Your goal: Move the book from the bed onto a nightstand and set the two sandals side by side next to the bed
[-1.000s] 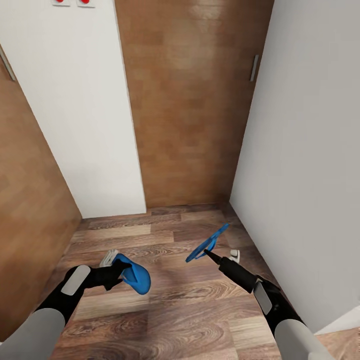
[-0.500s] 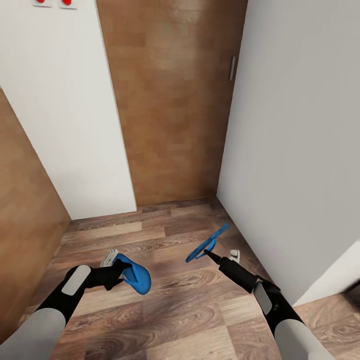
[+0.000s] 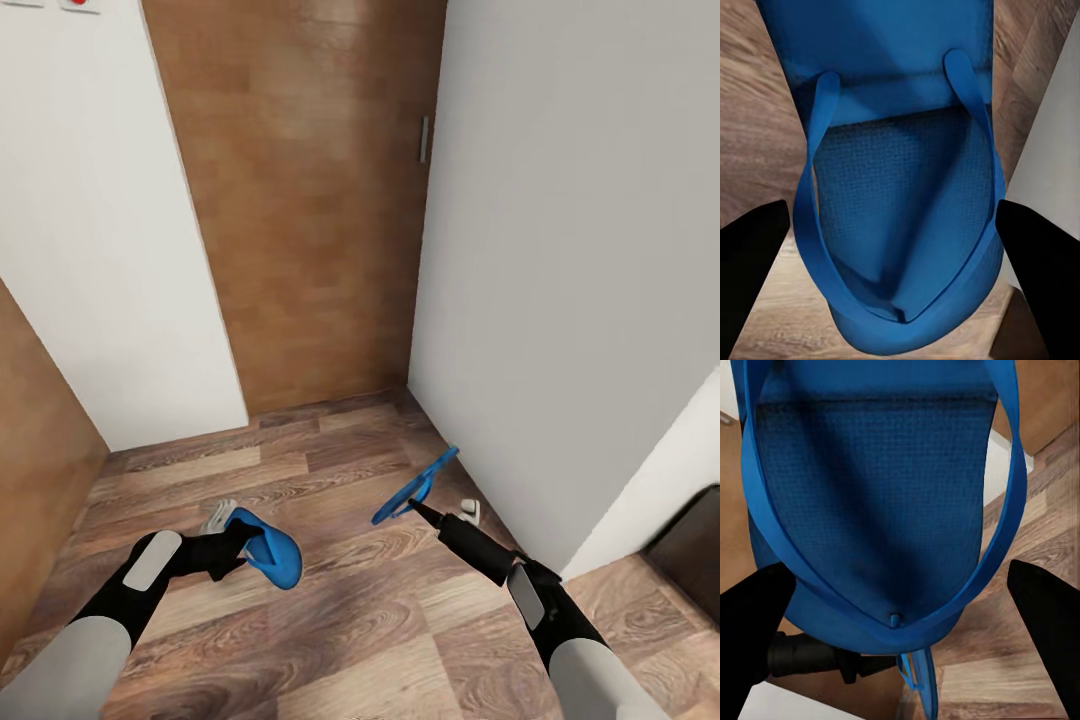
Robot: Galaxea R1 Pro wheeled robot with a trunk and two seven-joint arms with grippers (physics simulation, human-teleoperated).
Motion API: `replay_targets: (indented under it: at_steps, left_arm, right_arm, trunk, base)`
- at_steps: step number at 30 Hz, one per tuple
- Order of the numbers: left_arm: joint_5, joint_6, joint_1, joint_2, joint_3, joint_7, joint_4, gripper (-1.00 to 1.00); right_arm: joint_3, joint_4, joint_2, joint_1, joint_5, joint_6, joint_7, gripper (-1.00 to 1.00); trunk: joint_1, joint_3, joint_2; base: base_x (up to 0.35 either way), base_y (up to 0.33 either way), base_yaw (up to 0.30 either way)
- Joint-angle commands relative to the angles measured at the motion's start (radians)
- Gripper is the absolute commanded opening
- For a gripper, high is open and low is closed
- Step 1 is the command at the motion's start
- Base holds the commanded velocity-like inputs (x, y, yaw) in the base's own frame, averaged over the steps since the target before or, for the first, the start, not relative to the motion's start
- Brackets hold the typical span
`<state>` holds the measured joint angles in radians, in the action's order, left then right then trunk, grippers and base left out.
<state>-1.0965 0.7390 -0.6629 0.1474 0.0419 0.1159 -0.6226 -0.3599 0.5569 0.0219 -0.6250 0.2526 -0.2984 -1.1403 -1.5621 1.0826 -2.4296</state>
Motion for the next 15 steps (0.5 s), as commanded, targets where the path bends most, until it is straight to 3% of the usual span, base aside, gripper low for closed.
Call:
replay_targets:
  at_steps: [1,6,15]
  left_arm:
    - [-0.011,0.005,0.000,0.000,0.003,0.010,-0.002,-1.00]
    - [-0.011,0.005,0.000,0.000,0.003,0.010,-0.002,-1.00]
    - [-0.011,0.004,0.000,0.000,0.003,0.010,0.000,-1.00]
  right_arm:
    - [-0.005,0.000,0.001,-0.001,0.001,-0.011,-0.004,-1.00]
    - [-0.005,0.000,0.001,-0.001,0.001,-0.011,-0.004,-1.00]
    - [-0.005,0.000,0.001,-0.001,0.001,-0.011,-0.004,-1.00]
  trunk:
    - [0.000,0.001,0.000]
    - [0.000,0.001,0.000]
    - [0.000,0.001,0.000]
  base:
    - [-0.183,0.000,-0.215]
    - [-0.161,0.000,-0.219]
    - [-0.028,0.000,-0.221]
